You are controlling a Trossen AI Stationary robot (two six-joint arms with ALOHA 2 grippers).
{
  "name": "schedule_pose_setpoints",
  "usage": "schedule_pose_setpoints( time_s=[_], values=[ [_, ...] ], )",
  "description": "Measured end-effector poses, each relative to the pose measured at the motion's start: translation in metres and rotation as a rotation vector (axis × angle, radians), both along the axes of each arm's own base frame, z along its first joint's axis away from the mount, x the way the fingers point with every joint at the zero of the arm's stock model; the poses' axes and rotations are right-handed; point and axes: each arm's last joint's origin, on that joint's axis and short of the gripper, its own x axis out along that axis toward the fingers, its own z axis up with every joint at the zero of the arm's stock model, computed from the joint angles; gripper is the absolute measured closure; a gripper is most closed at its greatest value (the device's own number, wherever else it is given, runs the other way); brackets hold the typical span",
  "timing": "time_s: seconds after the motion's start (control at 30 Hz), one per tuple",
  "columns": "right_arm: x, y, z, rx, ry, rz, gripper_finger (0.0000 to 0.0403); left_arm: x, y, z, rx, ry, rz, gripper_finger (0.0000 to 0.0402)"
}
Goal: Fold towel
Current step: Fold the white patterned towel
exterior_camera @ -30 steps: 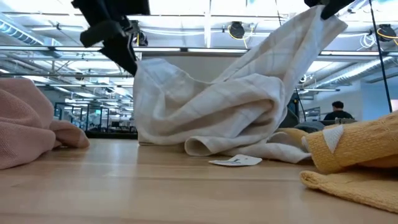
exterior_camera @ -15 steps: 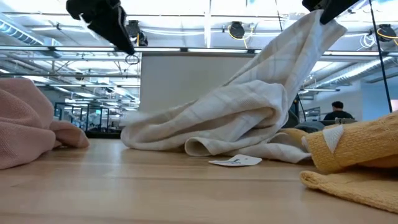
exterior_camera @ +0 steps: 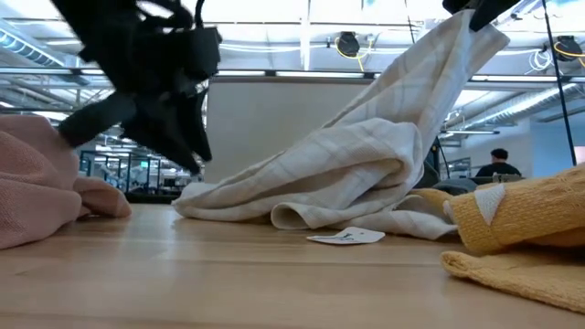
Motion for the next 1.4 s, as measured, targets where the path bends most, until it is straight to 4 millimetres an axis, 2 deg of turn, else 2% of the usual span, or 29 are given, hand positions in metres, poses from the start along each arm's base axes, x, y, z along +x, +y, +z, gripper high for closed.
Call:
schedule_pose_setpoints(
  time_s=[0.13, 0.23, 0.33, 0.47, 0.83, 1.0, 1.17, 1.4],
  values=[
    [0.000, 0.000, 0.000, -0.001, -0.002, 0.001, 0.0403, 0.000, 0.000, -0.026, 0.101, 0.072, 0.061, 0.0268],
    [0.001, 0.000, 0.001, -0.004, -0.010, 0.002, 0.0403, 0.000, 0.003, -0.036, 0.239, 0.048, 0.121, 0.0268],
    [0.001, 0.000, 0.001, -0.005, -0.015, 0.005, 0.0403, -0.001, 0.002, -0.035, 0.313, -0.001, 0.143, 0.0268],
    [0.001, 0.000, 0.001, -0.009, -0.015, 0.010, 0.0403, 0.001, 0.006, -0.036, 0.261, 0.004, 0.174, 0.0268],
    [0.002, 0.001, 0.002, -0.004, -0.030, 0.008, 0.0403, 0.003, 0.034, -0.037, 0.268, 0.044, 0.306, 0.0269],
    [0.002, 0.001, 0.002, -0.003, -0.030, 0.008, 0.0403, 0.005, 0.023, -0.031, 0.299, -0.008, 0.281, 0.0269],
    [0.002, 0.001, 0.002, -0.006, -0.030, 0.011, 0.0403, 0.003, 0.008, -0.025, 0.411, -0.098, 0.245, 0.0269],
    [0.004, 0.001, 0.003, -0.009, -0.049, 0.023, 0.0403, 0.006, 0.017, -0.024, 0.424, -0.102, 0.289, 0.0269]
  ],
)
